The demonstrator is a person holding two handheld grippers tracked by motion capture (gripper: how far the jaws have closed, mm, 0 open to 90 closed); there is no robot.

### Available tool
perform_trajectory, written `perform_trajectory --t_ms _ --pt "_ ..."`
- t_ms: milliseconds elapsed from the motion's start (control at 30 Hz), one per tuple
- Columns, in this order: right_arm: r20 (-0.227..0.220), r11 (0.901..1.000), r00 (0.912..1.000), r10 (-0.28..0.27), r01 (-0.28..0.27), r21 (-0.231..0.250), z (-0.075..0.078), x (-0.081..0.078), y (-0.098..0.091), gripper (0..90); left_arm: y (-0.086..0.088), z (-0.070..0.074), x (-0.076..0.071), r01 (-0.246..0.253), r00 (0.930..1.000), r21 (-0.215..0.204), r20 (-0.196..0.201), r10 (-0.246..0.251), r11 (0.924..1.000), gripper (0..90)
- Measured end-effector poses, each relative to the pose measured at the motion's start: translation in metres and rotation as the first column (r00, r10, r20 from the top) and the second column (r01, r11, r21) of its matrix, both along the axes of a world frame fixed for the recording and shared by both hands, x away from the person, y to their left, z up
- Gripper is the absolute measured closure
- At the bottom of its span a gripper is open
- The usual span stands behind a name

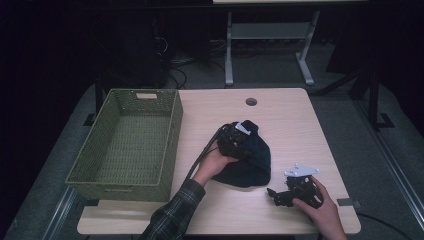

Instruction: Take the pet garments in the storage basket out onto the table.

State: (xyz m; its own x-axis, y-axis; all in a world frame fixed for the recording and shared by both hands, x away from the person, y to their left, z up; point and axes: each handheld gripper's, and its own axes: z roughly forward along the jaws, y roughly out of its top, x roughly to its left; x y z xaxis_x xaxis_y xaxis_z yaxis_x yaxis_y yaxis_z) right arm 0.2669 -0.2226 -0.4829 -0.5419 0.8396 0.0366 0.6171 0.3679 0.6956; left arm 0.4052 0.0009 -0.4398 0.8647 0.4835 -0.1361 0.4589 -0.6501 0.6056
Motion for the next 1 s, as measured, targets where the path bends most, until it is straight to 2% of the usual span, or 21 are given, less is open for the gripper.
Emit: perform_trajectory --t_ms 133,167,233,333,400,467,567,667,900,1000 --pt "0.001 1.0000 1.0000 0.001 -0.001 -0.001 0.000 0.000 0.000 0.0 -0.003 -0.004 0.001 -0.014 0.9999 -0.003 -0.009 0.014 0.9999 61.8" --pt "0.001 1.0000 1.0000 0.001 -0.001 -0.001 0.000 0.000 0.000 0.0 -0.002 -0.003 0.002 -0.003 1.0000 0.009 -0.005 0.003 1.0000 60.4" --pt "0.002 1.0000 1.0000 0.001 -0.001 -0.001 0.000 0.000 0.000 0.0 -0.003 -0.003 0.001 -0.012 0.9999 0.001 -0.004 0.012 0.9999 60.1" --pt "0.001 1.0000 1.0000 0.001 -0.001 -0.001 0.000 0.000 0.000 0.0 -0.003 -0.003 0.001 -0.003 1.0000 0.016 0.007 0.003 0.9999 56.5" --pt "0.001 1.0000 1.0000 0.001 -0.001 -0.001 0.000 0.000 0.000 0.0 -0.004 -0.003 0.000 -0.016 0.9998 0.006 0.009 0.016 0.9999 50.7" --pt "0.001 1.0000 1.0000 0.001 -0.001 -0.001 0.000 0.000 0.000 0.0 -0.003 -0.001 0.001 -0.014 0.9996 0.020 0.023 0.013 0.9997 44.1" --pt "0.001 1.0000 1.0000 0.001 -0.001 -0.001 0.000 0.000 0.000 0.0 -0.001 0.001 0.001 -0.018 0.9994 0.008 0.030 0.018 0.9998 36.2" --pt "0.000 1.0000 1.0000 0.000 0.000 0.000 0.000 0.000 0.000 0.0 0.001 0.004 0.001 -0.022 0.9990 -0.003 0.040 0.022 0.9998 32.5" --pt "0.001 1.0000 1.0000 0.002 -0.002 -0.001 0.000 0.000 0.000 0.0 0.004 0.013 -0.001 -0.016 0.9987 0.006 0.048 0.016 0.9999 17.6" --pt "0.001 1.0000 1.0000 0.000 0.000 0.001 0.000 0.000 0.000 0.0 0.005 0.017 -0.003 -0.003 0.9984 0.002 0.057 0.003 1.0000 14.1"
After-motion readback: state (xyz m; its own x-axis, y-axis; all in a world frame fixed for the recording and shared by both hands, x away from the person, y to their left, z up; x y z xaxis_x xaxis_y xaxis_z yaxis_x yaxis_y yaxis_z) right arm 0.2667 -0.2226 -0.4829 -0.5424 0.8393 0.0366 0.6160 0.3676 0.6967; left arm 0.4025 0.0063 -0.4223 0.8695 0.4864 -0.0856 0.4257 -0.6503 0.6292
